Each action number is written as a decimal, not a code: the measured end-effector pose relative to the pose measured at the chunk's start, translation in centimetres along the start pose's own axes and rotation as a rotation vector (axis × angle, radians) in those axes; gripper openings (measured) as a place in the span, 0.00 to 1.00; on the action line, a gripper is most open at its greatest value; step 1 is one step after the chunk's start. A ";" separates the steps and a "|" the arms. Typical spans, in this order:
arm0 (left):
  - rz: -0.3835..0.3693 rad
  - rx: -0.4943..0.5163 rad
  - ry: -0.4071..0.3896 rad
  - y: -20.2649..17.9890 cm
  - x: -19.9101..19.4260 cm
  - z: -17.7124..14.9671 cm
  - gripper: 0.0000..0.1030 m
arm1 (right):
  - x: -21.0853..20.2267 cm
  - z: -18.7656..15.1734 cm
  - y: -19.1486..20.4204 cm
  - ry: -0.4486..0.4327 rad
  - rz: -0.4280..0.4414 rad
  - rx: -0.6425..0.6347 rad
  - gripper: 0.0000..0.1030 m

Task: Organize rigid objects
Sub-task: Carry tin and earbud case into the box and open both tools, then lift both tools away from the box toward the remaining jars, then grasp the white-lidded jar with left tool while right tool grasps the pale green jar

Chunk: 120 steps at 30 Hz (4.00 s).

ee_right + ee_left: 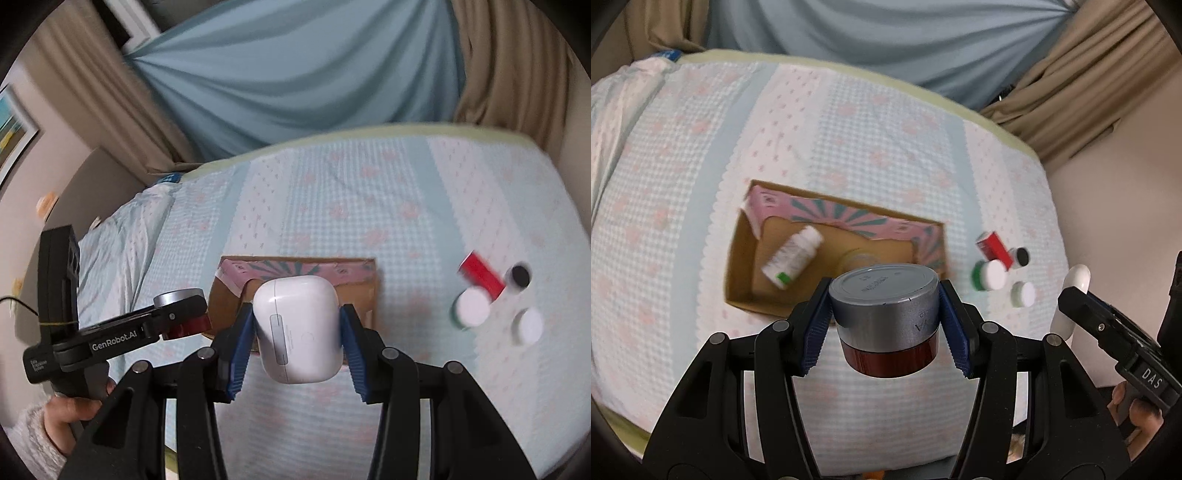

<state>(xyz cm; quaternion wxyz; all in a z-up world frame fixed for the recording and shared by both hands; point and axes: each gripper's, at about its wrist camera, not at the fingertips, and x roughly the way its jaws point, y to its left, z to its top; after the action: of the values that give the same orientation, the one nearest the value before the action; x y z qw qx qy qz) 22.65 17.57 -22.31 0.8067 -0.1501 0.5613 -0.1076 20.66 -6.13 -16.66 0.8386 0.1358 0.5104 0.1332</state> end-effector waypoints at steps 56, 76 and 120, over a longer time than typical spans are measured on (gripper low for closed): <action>0.118 0.172 0.305 7.1 16.5 -0.8 1.00 | 22.8 -0.3 -5.7 0.296 -0.121 0.275 1.00; 0.114 0.216 0.086 1.2 1.3 -4.4 1.00 | 6.5 -2.5 -0.5 0.140 -0.168 0.143 1.00; 0.167 0.302 -0.176 -30.1 24.1 -13.3 1.00 | -4.5 -11.3 -37.9 -0.118 -0.271 -0.191 1.00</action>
<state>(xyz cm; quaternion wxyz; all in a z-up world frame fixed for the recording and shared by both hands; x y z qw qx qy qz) 18.38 -20.34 -36.77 0.8723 0.0110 0.4763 -0.1099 11.81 -41.88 -31.70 0.8865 -0.0070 0.4590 0.0587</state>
